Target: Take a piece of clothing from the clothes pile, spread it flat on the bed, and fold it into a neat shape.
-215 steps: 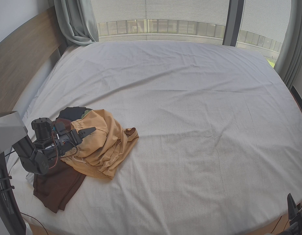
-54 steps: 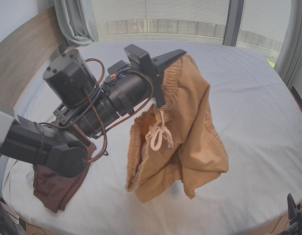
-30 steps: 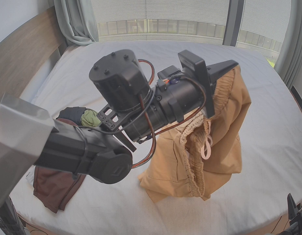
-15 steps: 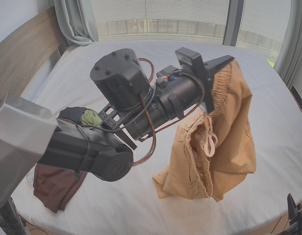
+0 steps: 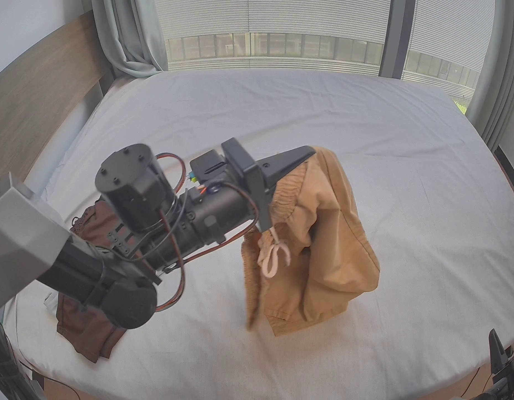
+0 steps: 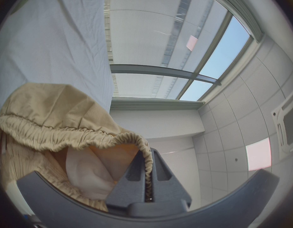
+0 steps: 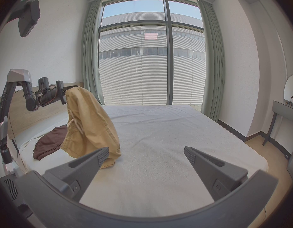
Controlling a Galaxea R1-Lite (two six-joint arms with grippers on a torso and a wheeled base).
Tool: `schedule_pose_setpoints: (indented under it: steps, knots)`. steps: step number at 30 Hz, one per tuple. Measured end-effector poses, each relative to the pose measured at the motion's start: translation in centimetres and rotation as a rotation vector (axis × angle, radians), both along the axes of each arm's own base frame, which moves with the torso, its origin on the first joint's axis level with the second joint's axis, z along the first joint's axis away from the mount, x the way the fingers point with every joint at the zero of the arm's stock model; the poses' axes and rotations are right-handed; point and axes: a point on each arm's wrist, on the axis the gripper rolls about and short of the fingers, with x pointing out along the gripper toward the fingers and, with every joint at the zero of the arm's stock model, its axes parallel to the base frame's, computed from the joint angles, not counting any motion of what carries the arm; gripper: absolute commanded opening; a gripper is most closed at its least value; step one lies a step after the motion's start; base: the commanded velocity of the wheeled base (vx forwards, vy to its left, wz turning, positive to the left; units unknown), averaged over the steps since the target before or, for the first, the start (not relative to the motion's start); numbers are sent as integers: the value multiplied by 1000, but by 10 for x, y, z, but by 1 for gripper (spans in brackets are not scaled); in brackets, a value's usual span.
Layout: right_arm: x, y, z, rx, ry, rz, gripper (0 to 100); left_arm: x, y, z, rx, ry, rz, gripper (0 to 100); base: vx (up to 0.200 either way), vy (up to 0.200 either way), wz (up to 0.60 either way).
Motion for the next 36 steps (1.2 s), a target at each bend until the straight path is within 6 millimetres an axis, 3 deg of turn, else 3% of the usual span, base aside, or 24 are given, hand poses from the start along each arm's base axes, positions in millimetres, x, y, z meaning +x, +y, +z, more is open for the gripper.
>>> schedule_pose_setpoints:
  steps: [4,11,23,36]
  knots:
    - [0,0,0,0,0,0,100,3,32,-15,83,-66,73,0,0,0,0]
    - [0,0,0,0,0,0,100,2,63,-34,244,-189,185,0,0,0,0]
    - [0,0,0,0,0,0,100,-11,111,-59,421,-203,323,0,0,0,0]
    - [0,0,0,-1,0,0,100,-27,137,-70,540,-237,387,0,0,0,0]
